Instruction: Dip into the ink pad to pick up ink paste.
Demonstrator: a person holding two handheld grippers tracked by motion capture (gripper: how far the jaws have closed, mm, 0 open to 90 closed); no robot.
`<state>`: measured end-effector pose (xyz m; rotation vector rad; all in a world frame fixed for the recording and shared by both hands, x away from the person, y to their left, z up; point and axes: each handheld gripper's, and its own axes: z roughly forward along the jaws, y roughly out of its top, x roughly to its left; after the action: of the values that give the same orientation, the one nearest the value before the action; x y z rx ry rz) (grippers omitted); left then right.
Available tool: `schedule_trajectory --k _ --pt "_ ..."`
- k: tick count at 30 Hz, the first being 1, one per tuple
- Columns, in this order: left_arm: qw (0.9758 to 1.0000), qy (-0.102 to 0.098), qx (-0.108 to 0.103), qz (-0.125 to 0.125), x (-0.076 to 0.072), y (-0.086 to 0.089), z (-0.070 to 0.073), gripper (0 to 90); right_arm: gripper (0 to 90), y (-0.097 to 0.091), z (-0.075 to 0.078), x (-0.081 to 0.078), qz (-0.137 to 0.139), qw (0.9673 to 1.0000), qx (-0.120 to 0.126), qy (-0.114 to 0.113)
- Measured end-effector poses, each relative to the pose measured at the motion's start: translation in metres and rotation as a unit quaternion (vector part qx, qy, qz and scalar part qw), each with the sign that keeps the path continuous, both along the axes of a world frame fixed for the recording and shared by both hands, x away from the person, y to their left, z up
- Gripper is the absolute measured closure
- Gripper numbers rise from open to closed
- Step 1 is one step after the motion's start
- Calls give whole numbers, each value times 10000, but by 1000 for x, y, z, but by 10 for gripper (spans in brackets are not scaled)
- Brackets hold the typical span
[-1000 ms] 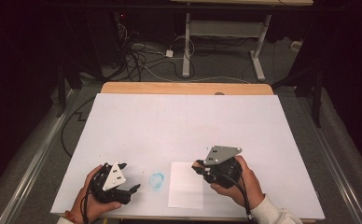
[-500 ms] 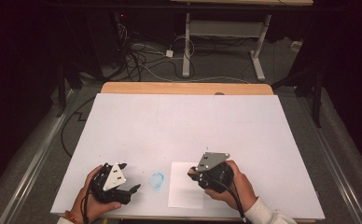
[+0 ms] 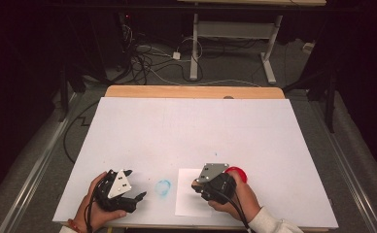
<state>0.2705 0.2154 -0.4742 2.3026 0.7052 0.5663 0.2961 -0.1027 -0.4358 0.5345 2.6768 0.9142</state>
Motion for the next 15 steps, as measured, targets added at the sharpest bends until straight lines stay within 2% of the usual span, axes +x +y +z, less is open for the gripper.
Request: schedule_trajectory --k 15 --pt "10000 9 0 -2 0 0 0 162 764 5 -9 1 61 9998 -172 122"
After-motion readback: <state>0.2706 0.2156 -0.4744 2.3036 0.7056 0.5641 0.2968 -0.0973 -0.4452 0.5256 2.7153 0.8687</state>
